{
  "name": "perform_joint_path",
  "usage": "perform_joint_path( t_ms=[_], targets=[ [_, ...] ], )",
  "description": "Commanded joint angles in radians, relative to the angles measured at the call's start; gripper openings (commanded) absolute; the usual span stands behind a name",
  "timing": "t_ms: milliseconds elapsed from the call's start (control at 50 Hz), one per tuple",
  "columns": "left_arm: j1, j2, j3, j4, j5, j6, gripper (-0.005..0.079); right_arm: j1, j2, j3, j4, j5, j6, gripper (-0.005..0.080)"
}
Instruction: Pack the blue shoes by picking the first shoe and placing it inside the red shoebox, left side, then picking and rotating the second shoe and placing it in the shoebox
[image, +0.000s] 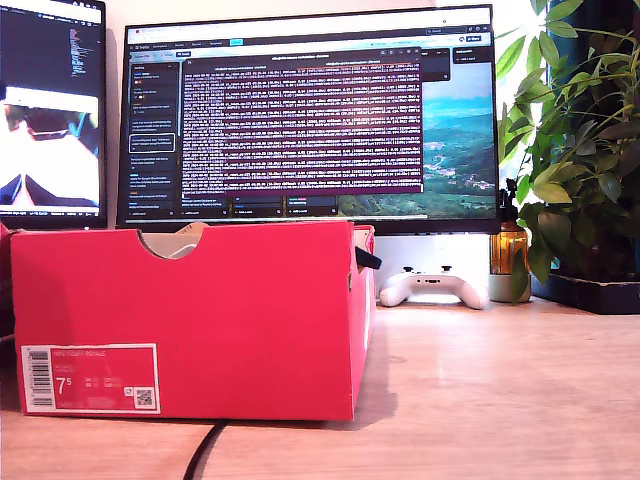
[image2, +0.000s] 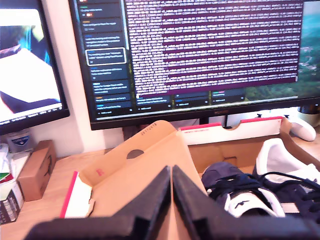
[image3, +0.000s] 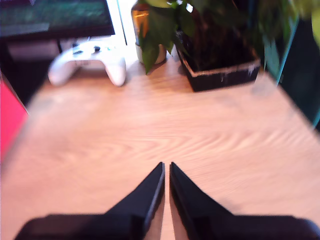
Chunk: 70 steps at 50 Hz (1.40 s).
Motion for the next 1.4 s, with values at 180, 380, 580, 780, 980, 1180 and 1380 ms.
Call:
perform_joint_path(
  t_ms=[180,380,580,780,980,1180,1380],
  targets=[
    [0.045,-0.114,-0.054,-0.002,0.001,-0.005,-0.0019,-0.006,-0.003,-0.043,0.039,0.019,-0.106,-0.0013],
    [0.047,-0.154,-0.055,-0.031,0.01,-0.028,-0.0019,-0.063,-0.044,-0.122,0.085,0.017,-0.151,-0.0013],
    [0.047,-0.154,-0.056,-0.031,0.01,-0.041,-0.0019,-0.097,-0.148,-0.183,0.071,-0.032,-0.123,-0.0013],
    [0.047,-0.155,-0.088,0.008,0.009,-0.044,-0.0019,-0.097,-0.299,-0.219,0.001,-0.031,-0.103,-0.0013],
    [0.047,-0.19,-0.15,0.038,0.01,-0.048,-0.0019,-0.097,-0.452,-0.237,-0.087,0.0,-0.109,-0.0013],
    [0.045,-0.238,-0.169,0.038,0.019,-0.049,-0.0019,-0.097,-0.598,-0.269,-0.17,0.022,-0.117,-0.0013],
    [0.045,-0.266,-0.169,0.039,0.045,-0.049,-0.0019,-0.103,-0.709,-0.313,-0.256,0.009,-0.127,-0.0013]
  ],
)
